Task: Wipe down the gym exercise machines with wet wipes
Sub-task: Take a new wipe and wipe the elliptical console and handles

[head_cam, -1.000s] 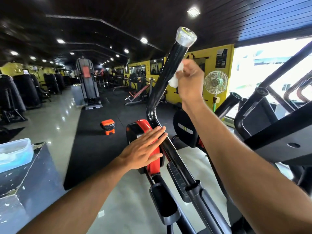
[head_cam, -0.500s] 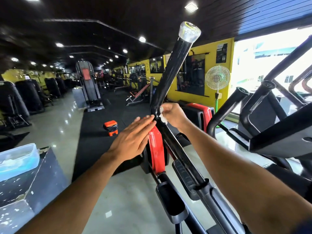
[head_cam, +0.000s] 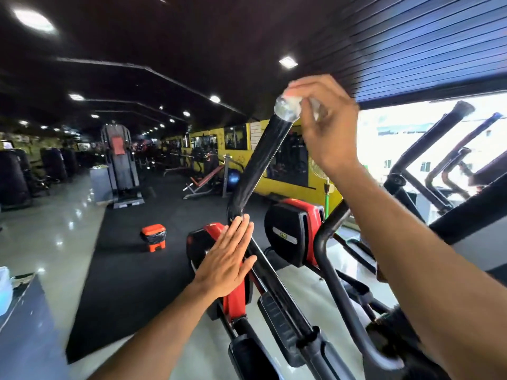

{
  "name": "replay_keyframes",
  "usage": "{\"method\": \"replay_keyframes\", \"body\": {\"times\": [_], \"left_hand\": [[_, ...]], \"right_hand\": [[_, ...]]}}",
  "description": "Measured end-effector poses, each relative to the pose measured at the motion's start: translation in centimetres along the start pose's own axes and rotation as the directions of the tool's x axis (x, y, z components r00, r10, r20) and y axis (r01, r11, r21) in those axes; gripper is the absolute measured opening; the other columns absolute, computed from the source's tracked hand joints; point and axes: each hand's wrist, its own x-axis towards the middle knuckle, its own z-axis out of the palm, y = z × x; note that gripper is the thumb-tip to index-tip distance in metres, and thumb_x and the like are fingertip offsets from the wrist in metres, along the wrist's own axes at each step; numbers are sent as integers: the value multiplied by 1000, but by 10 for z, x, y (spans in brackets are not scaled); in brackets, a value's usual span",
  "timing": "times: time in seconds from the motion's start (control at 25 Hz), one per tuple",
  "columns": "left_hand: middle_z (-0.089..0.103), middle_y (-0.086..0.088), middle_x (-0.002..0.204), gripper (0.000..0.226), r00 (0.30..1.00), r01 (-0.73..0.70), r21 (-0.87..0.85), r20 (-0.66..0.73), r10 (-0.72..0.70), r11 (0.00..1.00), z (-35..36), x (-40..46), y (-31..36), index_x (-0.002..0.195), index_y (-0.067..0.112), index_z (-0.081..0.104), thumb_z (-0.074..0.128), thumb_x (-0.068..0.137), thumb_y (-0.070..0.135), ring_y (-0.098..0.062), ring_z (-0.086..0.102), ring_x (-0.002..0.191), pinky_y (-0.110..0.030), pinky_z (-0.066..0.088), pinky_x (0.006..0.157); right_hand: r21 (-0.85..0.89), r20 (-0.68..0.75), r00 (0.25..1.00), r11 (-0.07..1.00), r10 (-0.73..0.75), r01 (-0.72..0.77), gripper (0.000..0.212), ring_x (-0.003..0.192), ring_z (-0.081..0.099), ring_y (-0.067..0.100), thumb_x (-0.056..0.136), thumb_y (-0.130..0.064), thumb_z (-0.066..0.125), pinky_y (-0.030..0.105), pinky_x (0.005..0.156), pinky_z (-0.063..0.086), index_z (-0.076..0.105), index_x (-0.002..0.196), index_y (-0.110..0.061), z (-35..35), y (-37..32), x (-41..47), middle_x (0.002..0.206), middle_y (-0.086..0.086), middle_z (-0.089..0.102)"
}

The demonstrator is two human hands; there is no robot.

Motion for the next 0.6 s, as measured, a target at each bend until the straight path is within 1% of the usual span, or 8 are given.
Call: {"method": "replay_keyframes", "body": {"times": [0.04,0.12,0.16,0.24,0.32,0.4,0.48,0.6], "left_hand": [[-5,-12,174,72,1000,-4,5,6,4,1000,0,0,-2,166,6,5,18,111,52,-25,-5,161,-50,25,127],[-5,-11,174,73,1000,-27,28,16,26,999,-1,0,-6,166,7,6,18,111,55,-25,-5,161,-49,23,128],[-4,-11,174,74,999,-37,38,24,36,999,-2,-1,-8,165,7,7,17,111,56,-25,-5,161,-48,23,128],[-3,-11,174,76,998,-55,54,41,53,997,-6,-2,-9,165,6,10,17,110,59,-24,-4,161,-48,22,128],[-3,-10,174,78,997,-62,49,43,60,997,-8,-5,-10,165,7,10,19,110,61,-23,-5,161,-47,21,129],[-4,-9,174,80,998,-58,30,39,56,998,-10,-7,-10,166,7,8,23,109,62,-21,-6,161,-46,20,129],[-2,-10,174,82,999,-50,16,21,50,999,-9,-12,-6,165,7,9,25,109,64,-21,-4,161,-46,18,129],[2,-12,174,85,998,-55,17,2,55,998,-8,-18,3,164,4,14,26,107,66,-23,1,161,-48,18,129]], "right_hand": [[-22,111,993,998,-49,51,29,108,65,19,93,11,52,32,94,53,76,101,-2,4,-3,1,110,11,70],[-116,296,946,978,-132,173,25,104,65,24,92,3,53,35,95,52,76,95,-6,13,-4,7,107,7,70],[-195,385,915,959,-120,208,24,98,64,23,93,-4,51,37,91,53,75,92,-10,16,-4,14,104,3,70],[-354,481,876,923,40,152,25,84,60,15,92,-14,48,37,79,54,73,88,-15,21,-9,31,93,-5,66],[-338,409,886,938,220,-77,25,74,60,6,89,-15,51,33,74,54,75,84,-17,26,-15,40,80,-15,64],[-138,298,857,907,421,-398,25,72,63,-3,87,-13,55,19,68,50,78,82,-19,30,-19,40,71,-19,68],[82,258,764,775,591,-627,24,72,64,-3,90,-10,57,14,65,48,79,83,-19,32,-18,36,73,-15,72],[291,311,642,572,701,-766,19,78,65,12,96,-16,61,24,67,51,77,89,-10,27,-13,30,81,1,72]]}}
